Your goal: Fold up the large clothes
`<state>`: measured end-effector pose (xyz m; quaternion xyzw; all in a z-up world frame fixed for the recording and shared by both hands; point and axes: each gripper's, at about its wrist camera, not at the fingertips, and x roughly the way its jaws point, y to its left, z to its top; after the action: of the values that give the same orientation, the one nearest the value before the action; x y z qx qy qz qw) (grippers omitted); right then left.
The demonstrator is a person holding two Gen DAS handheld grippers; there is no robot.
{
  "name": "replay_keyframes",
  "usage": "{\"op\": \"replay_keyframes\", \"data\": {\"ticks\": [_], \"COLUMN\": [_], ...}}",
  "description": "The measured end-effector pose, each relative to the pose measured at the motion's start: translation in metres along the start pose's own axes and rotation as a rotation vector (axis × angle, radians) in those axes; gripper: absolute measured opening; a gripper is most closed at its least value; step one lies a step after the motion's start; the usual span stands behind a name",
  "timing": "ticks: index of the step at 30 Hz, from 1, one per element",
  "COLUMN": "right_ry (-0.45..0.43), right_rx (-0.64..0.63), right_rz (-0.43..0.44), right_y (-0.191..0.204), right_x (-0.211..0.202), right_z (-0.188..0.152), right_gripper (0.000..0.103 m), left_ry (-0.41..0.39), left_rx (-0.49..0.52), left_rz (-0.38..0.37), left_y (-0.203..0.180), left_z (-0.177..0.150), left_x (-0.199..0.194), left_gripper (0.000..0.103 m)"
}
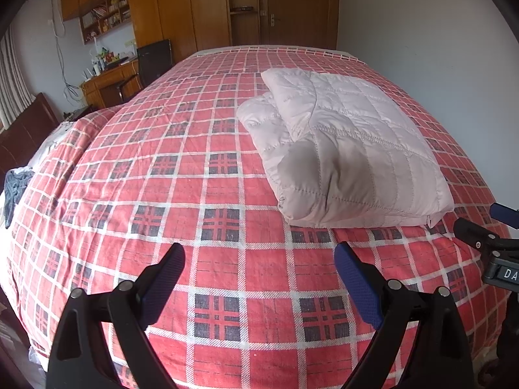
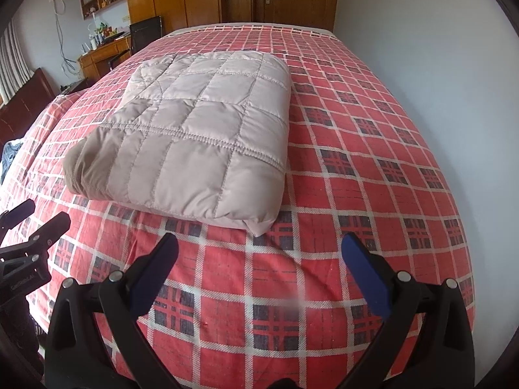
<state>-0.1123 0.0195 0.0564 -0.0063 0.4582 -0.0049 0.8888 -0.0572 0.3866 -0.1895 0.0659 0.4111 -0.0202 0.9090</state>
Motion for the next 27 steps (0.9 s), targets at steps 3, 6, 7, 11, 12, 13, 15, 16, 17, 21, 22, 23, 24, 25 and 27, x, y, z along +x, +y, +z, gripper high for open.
{"op": "replay_keyframes", "data": {"ticks": [3,6,7,11,12,13,15,16,17,21,22,23,24,25,27], "right_ry": [0.005,0.011,0.013,0.016,0.017,0.018,0.019,0.019,0.018,0.010,0.008,0.007,0.006,0.006,0.006], "right_rx": [0.001,0.000,0.001,0.009,0.013,0.018,0.025,0.026,0.026,0.026,0.025,0.024,0.024,0.021,0.018], "right_rz": [-0.008,-0.014,-0.016,-0.018,-0.018,-0.017,-0.019,-0.021,-0.021,-0.020,-0.021,-0.022,-0.024,-0.025,-0.022], "right_y": [-0.0003,-0.0004,-0.0004,-0.0018,-0.0026,-0.0035,-0.0049,-0.0053,-0.0056,-0.0054,-0.0053,-0.0054,-0.0053,-0.0050,-0.0042], "right_x": [0.0027,0.0053,0.0059,0.0062,0.0065,0.0069,0.0076,0.0080,0.0083,0.0070,0.0067,0.0067,0.0067,0.0069,0.0073], "right_z": [-0.0001,-0.0003,-0.0004,-0.0014,-0.0015,-0.0016,-0.0018,-0.0018,-0.0018,-0.0018,-0.0016,-0.0014,-0.0011,-0.0009,-0.0007], "right_gripper": [0.100,0.100,0.100,0.100,0.100,0.100,0.100,0.100,0.100,0.100,0.100,0.100,0.100,0.100,0.100], "left_ry": [0.004,0.007,0.007,0.006,0.008,0.009,0.011,0.011,0.011,0.008,0.009,0.009,0.008,0.008,0.005], "left_rx": [-0.007,-0.005,-0.003,0.005,0.007,0.009,0.009,0.009,0.008,0.009,0.009,0.010,0.012,0.012,0.011], "left_rz": [0.002,0.001,0.002,0.004,0.002,0.002,0.002,0.002,0.002,0.006,0.005,0.005,0.005,0.005,0.006], "left_y": [0.0016,0.0017,0.0012,-0.0004,-0.0008,-0.0012,-0.0016,-0.0015,-0.0012,-0.0013,-0.0014,-0.0017,-0.0021,-0.0022,-0.0021], "left_z": [0.0003,0.0003,0.0001,-0.0005,-0.0007,-0.0009,-0.0009,-0.0009,-0.0007,-0.0007,-0.0007,-0.0006,-0.0005,-0.0005,-0.0003], "left_x": [0.0016,0.0029,0.0030,0.0043,0.0047,0.0051,0.0056,0.0057,0.0057,0.0054,0.0054,0.0054,0.0052,0.0051,0.0046], "left_gripper": [0.093,0.093,0.093,0.093,0.093,0.093,0.093,0.093,0.093,0.093,0.093,0.093,0.093,0.093,0.093]}}
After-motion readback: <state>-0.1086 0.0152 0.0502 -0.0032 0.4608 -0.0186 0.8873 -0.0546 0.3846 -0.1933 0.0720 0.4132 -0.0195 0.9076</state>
